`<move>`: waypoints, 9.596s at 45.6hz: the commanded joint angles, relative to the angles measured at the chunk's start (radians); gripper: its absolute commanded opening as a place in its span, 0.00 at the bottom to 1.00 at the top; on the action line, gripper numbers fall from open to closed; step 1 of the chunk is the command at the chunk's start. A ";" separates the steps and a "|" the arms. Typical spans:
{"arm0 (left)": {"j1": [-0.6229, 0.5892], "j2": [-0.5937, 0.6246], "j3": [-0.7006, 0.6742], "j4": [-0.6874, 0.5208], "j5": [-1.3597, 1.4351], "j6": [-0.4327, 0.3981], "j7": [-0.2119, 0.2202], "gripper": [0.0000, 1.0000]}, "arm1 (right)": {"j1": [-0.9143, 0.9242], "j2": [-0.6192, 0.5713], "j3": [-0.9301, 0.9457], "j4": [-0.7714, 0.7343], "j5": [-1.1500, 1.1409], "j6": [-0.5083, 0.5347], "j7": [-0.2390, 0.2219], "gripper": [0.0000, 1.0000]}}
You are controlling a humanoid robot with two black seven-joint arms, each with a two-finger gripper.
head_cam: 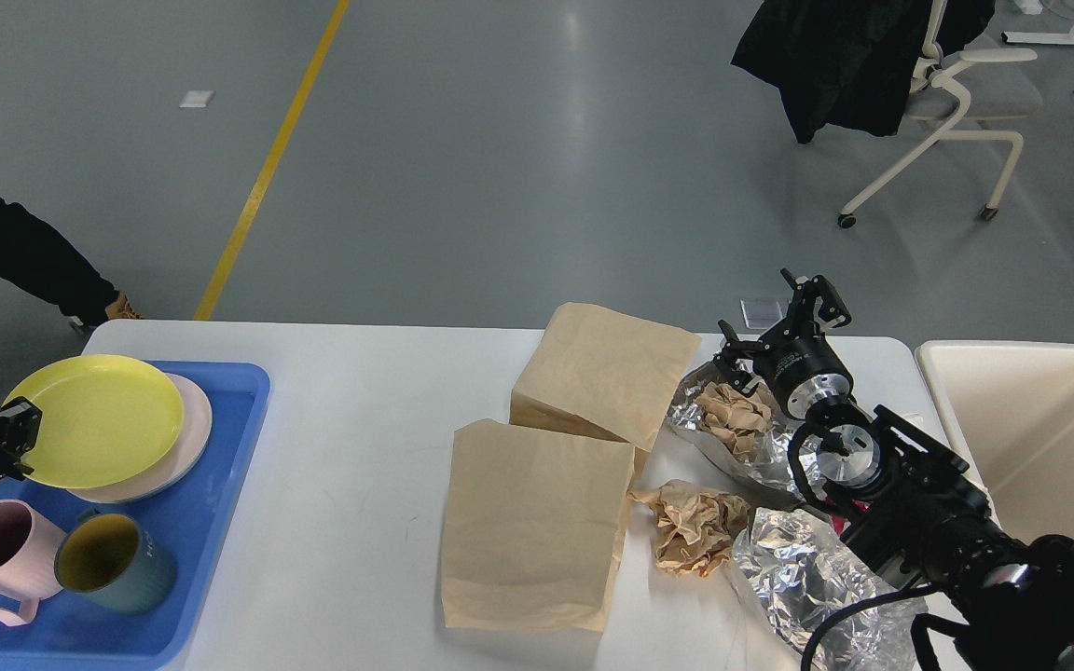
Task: Tidy desktop
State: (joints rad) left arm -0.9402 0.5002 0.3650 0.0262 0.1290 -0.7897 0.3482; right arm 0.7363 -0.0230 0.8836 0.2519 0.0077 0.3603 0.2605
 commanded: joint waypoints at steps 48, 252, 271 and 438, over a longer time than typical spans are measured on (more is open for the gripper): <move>-0.414 0.328 0.178 -0.265 0.001 0.000 0.009 0.96 | 0.000 0.000 0.000 0.000 0.000 0.000 -0.001 1.00; 0.175 -0.341 -1.193 -0.244 -0.181 0.345 -0.897 0.96 | -0.002 0.000 0.000 0.001 0.000 0.000 -0.001 1.00; 0.175 -0.341 -1.192 -0.244 -0.180 0.345 -0.923 0.96 | 0.000 0.000 0.000 0.001 0.000 0.000 0.000 1.00; 0.176 -0.341 -1.192 -0.244 -0.180 0.345 -0.923 0.96 | 1.428 -0.057 -2.227 0.848 -0.258 0.528 -0.018 1.00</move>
State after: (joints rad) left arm -0.7639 0.1596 -0.8268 -0.2178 -0.0507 -0.4448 -0.5753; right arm 2.1345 -0.1000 -1.3425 1.0697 -0.2512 0.8741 0.2440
